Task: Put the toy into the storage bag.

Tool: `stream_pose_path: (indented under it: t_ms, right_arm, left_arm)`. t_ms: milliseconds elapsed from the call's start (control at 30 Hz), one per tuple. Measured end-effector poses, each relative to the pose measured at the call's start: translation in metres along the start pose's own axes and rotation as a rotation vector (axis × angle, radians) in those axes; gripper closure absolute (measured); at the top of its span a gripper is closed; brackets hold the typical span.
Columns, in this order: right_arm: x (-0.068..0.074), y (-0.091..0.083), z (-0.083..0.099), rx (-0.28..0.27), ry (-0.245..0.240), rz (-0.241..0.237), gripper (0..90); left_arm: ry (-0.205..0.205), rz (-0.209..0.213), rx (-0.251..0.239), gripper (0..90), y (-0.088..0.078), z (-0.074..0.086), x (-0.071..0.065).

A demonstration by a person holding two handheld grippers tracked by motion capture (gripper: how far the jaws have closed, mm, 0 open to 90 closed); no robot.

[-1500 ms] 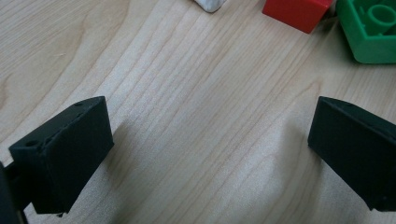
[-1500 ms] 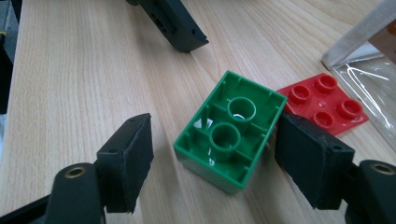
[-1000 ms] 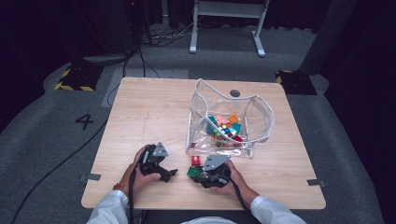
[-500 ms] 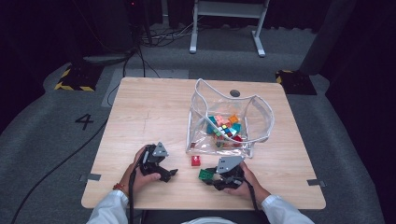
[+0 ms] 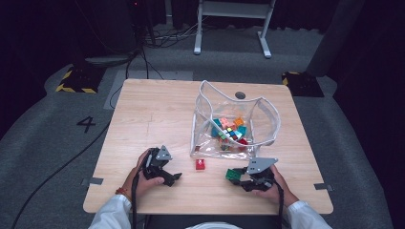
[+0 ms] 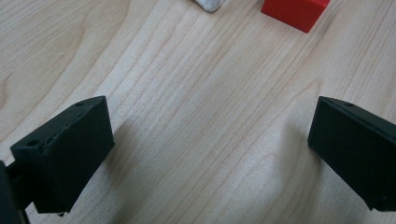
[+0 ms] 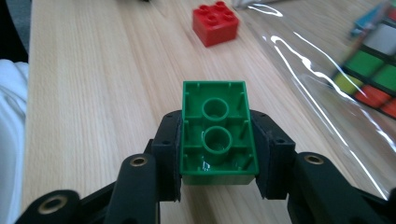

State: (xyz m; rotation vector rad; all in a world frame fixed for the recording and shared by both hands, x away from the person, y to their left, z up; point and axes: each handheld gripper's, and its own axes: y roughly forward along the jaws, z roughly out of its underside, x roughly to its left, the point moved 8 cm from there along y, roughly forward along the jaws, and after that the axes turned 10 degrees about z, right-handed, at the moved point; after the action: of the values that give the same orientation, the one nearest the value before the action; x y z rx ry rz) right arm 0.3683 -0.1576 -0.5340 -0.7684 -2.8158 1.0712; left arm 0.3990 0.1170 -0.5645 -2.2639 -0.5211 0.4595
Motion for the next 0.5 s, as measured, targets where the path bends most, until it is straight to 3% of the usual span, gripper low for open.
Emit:
stream_pose_path:
  t_ms: [267, 500]
  right_arm:
    - [-0.024, -0.025, 0.022, 0.022, 0.047, 0.087, 58.9]
    - [-0.039, -0.040, 0.035, 0.032, 0.089, 0.130, 59.0]
  left_arm:
    - [0.001, -0.003, 0.001, 0.2, 0.000, 0.000, 0.000]
    - [0.001, -0.004, 0.001, 0.2, 0.000, 0.000, 0.000]
